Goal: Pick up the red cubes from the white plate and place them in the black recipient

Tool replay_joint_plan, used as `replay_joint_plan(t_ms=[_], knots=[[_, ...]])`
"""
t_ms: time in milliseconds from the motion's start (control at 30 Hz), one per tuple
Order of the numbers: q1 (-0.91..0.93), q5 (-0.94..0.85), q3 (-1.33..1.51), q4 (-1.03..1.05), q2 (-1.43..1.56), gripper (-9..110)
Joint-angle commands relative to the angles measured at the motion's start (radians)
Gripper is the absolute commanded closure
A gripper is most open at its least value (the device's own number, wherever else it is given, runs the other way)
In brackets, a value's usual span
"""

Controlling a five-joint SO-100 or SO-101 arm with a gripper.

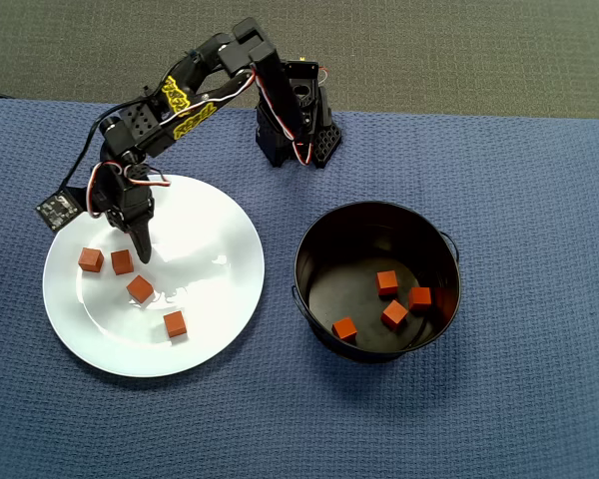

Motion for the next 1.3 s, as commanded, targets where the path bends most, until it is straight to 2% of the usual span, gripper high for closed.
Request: replay_joint_plan(t_ms=[0, 233, 533, 767, 1267], knots=[[0.066, -0.015, -0.098, -0.011, 0.002, 67], [0.124, 0.008, -0.120, 0.029, -0.002, 70], [0.101, 0.244, -0.106, 0.029, -0.009, 74], [0.071, 0.353, -0.095, 0.101, -0.005, 74], [0.026, 0.413, 0.026, 0.086, 0.048, 83]])
